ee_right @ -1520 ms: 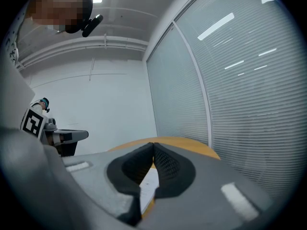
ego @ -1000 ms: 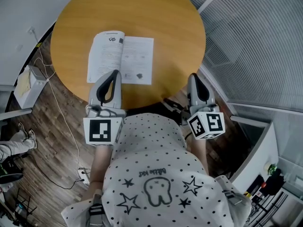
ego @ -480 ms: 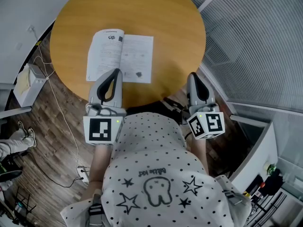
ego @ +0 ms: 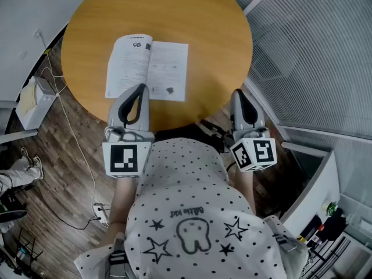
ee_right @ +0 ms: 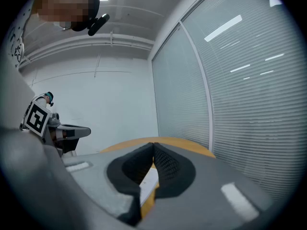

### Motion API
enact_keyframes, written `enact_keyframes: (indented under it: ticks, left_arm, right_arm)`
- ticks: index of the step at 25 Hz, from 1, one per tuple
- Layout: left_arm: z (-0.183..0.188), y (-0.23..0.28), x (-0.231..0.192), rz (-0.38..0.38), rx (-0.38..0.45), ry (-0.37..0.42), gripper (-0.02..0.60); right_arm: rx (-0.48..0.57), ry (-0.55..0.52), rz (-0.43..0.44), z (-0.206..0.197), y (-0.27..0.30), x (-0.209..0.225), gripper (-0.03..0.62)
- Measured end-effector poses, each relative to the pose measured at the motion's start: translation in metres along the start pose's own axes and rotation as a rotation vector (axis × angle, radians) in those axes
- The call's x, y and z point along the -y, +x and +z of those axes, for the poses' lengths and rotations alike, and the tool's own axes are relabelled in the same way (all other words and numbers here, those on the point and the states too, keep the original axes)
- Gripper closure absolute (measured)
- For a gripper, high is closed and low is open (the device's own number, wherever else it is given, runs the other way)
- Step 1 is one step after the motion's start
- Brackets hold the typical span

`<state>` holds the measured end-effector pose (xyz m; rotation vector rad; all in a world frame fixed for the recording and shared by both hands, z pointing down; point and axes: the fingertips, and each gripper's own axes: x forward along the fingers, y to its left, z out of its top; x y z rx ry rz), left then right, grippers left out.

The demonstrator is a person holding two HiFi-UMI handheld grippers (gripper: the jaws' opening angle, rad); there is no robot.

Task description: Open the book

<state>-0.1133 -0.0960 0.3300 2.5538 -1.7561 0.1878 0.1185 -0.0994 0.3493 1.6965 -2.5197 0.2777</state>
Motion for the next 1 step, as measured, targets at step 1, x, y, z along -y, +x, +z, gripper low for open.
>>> enact_keyframes:
  ticks: [1]
  left_arm:
    - [0.001,-0.0002,0.0004,0.001,0.0,-0.006,0.572]
  right_arm:
    - [0.001,0.0,-0.001,0.0005,-0.0006,0.0005,0.591]
